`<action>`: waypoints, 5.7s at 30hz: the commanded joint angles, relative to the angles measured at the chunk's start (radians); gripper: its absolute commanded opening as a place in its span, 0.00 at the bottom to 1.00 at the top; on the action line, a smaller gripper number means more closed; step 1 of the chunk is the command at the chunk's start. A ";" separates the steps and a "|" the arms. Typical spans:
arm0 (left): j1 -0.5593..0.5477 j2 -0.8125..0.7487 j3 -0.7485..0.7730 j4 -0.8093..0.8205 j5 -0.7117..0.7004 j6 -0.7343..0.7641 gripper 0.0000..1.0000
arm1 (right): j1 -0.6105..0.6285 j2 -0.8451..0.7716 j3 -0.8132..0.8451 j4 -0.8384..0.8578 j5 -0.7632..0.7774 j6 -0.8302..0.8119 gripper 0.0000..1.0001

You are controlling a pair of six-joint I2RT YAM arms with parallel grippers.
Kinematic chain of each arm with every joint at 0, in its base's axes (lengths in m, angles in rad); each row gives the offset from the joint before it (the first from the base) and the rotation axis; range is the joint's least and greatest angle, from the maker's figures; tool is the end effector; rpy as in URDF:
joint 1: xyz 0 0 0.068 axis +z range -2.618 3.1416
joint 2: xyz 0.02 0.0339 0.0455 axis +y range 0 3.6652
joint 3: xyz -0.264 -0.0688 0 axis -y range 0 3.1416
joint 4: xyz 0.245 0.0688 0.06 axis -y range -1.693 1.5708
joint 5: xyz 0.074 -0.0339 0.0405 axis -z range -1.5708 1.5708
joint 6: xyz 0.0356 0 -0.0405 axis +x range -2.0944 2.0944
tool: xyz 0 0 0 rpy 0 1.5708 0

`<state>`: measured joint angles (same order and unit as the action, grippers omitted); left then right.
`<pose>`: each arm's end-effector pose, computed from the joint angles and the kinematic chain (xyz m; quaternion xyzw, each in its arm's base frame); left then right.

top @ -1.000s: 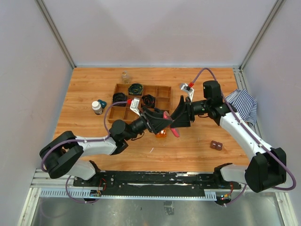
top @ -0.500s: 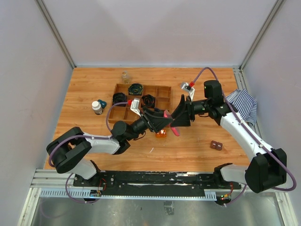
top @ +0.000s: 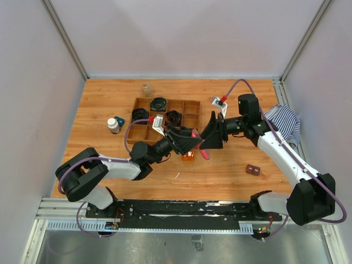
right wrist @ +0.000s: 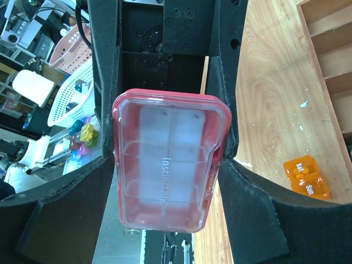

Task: Sort the pills into containers
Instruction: Open the pill container at the center of the board.

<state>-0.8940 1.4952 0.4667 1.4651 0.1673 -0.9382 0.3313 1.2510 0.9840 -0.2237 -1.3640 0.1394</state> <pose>0.1687 -0.2195 0.2440 0.0586 0.5367 -0.6941 0.4762 0.2354 0.1178 0.3190 -0.3864 0.6317 0.6188 0.2621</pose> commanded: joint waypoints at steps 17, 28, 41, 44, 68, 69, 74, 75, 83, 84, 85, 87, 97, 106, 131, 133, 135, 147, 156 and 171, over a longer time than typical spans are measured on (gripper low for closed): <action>0.009 -0.046 0.045 -0.066 0.098 0.017 0.00 | 0.018 -0.011 0.064 -0.169 -0.017 -0.170 0.75; 0.033 -0.056 0.039 -0.084 0.159 0.006 0.00 | 0.016 0.002 0.074 -0.174 -0.076 -0.160 0.15; 0.139 -0.031 0.025 0.018 0.360 -0.090 0.00 | 0.003 0.034 0.031 0.095 -0.256 0.128 0.01; 0.139 -0.004 0.047 0.015 0.379 -0.093 0.00 | 0.007 0.048 0.032 0.097 -0.263 0.135 0.01; 0.235 0.006 0.157 -0.244 0.650 0.067 0.00 | -0.008 0.149 0.160 -0.203 -0.296 -0.025 0.01; 0.242 0.007 0.155 -0.233 0.656 0.058 0.00 | -0.013 0.159 0.185 -0.278 -0.302 -0.085 0.01; 0.254 0.010 0.158 -0.177 0.646 0.000 0.00 | -0.015 0.141 0.218 -0.391 -0.180 -0.233 0.17; 0.254 0.010 0.158 -0.159 0.641 -0.023 0.00 | -0.013 0.126 0.211 -0.392 -0.139 -0.256 0.30; 0.254 -0.028 0.179 -0.248 0.613 0.004 0.00 | 0.007 0.068 0.210 -0.429 -0.034 -0.362 0.78; 0.254 -0.034 0.182 -0.270 0.607 0.014 0.00 | 0.016 0.062 0.211 -0.437 -0.018 -0.375 0.78; 0.254 -0.039 0.185 -0.290 0.603 0.020 0.00 | 0.031 0.061 0.212 -0.444 0.002 -0.383 0.79; 0.254 -0.044 0.188 -0.306 0.591 0.026 0.00 | 0.051 0.061 0.217 -0.467 0.033 -0.407 0.80; 0.253 -0.055 0.194 -0.320 0.555 0.029 0.00 | 0.094 0.081 0.205 -0.433 0.091 -0.347 0.74; 0.253 -0.086 0.182 -0.295 0.488 0.026 0.35 | 0.079 0.076 0.171 -0.336 0.022 -0.236 0.19; -0.075 -0.364 -0.075 -0.354 0.030 1.305 0.99 | -0.072 0.039 -0.017 0.258 -0.092 0.389 0.09; -0.095 -0.324 -0.067 -0.321 -0.015 1.386 0.99 | -0.072 0.035 -0.022 0.271 -0.090 0.407 0.09; -0.098 -0.283 -0.053 -0.294 -0.038 1.429 0.99 | -0.076 0.030 -0.025 0.277 -0.089 0.417 0.09; -0.151 -0.159 -0.002 -0.167 -0.080 1.447 0.99 | -0.075 0.045 -0.048 0.305 -0.081 0.435 0.10; -0.164 -0.121 0.014 -0.129 -0.147 1.372 0.99 | -0.075 0.047 -0.053 0.323 -0.083 0.446 0.11; -0.126 -0.276 -0.066 -0.162 -0.123 0.453 0.97 | -0.083 -0.023 0.030 0.245 -0.047 0.239 0.10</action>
<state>-1.0275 1.2179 0.4080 1.2663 0.0196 -0.2176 0.2562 1.2675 0.9520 0.0185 -1.4254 0.4454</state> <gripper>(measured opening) 0.972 0.649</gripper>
